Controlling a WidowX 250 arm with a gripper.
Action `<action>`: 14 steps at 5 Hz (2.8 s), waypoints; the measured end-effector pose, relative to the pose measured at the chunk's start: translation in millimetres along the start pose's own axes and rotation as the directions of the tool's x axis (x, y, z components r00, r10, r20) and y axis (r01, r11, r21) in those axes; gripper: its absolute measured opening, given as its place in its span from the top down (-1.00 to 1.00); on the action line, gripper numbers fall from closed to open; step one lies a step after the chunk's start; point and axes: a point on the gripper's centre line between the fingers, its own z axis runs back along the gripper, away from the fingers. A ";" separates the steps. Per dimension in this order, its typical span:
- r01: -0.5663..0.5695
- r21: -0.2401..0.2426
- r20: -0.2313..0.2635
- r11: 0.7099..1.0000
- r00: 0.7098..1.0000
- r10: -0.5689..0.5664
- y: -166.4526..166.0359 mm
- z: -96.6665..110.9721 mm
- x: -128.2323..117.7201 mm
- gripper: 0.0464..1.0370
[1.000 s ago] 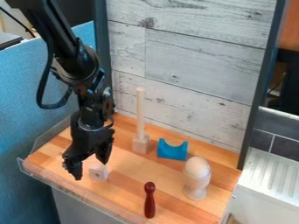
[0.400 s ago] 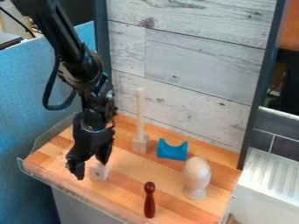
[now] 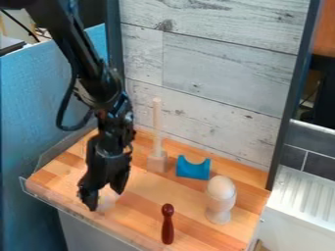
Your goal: Move the block with hole closer to the brown stuff
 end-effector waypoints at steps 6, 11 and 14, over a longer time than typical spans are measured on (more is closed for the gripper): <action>0.149 0.025 0.011 0.988 0.989 -0.150 1.2 -0.2 -0.9 -0.92; 0.385 0.002 0.056 0.923 0.922 -0.384 -0.1 -1.2 9.3 -0.58; 0.347 -0.005 0.037 0.938 0.937 -0.346 1.7 -4.7 11.5 -0.28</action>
